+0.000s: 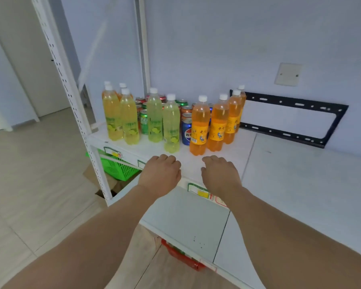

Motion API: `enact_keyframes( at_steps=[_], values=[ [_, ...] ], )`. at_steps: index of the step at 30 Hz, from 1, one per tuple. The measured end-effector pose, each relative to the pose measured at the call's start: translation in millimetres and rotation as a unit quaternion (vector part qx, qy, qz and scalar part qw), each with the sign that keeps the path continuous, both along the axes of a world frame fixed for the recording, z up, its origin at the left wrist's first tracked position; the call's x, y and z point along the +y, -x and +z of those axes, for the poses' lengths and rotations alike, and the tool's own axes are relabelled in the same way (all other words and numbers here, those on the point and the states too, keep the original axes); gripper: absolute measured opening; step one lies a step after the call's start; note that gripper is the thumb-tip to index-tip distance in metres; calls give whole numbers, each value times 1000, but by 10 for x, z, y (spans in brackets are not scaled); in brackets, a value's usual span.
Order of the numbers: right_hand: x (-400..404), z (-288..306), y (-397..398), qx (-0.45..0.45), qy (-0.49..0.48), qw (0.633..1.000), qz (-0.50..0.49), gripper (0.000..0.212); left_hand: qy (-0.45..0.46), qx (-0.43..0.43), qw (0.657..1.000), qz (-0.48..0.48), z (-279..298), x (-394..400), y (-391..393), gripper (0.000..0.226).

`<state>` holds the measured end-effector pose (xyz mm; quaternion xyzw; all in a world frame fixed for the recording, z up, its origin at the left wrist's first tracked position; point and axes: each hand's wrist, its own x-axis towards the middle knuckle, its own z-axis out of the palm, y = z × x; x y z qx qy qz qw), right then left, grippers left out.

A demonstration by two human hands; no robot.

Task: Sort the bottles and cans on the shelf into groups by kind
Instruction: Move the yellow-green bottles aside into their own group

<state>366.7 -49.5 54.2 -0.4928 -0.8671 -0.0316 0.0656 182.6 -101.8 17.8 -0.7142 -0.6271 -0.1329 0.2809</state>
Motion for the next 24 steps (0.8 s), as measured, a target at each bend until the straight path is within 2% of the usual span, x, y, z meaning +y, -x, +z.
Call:
enact_keyframes(
  at_steps=[1,3,5,8,11,12,14,18,21,24],
  values=[
    [79,-7,162,30,20,999,-10,40,-2,-12,1000,14,-15,37,150,34],
    [252,-36,473,145,85,986,-23,48,5,-55,997,50,-27,149,425,43],
    [411,-50,765,260,145,954,-27,59,21,-149,984,97,-15,284,660,42],
    [667,-86,1164,380,197,903,-40,78,20,-312,940,136,75,546,922,44],
    [1005,-175,1502,476,210,852,-66,112,26,-461,878,129,188,911,1154,66],
    [1107,-198,1585,492,207,842,-73,116,31,-510,852,118,219,1030,1230,75],
    [1168,-104,1705,502,217,831,-104,106,45,-576,810,98,288,1258,1364,85],
    [1349,-102,1859,508,229,821,-122,86,50,-650,756,63,346,1672,1533,86],
    [1419,-185,1974,505,215,820,-164,88,57,-672,737,33,314,1956,1587,82],
    [1422,-267,2014,527,184,809,-184,80,60,-681,730,21,235,2152,1619,76]
  ],
)
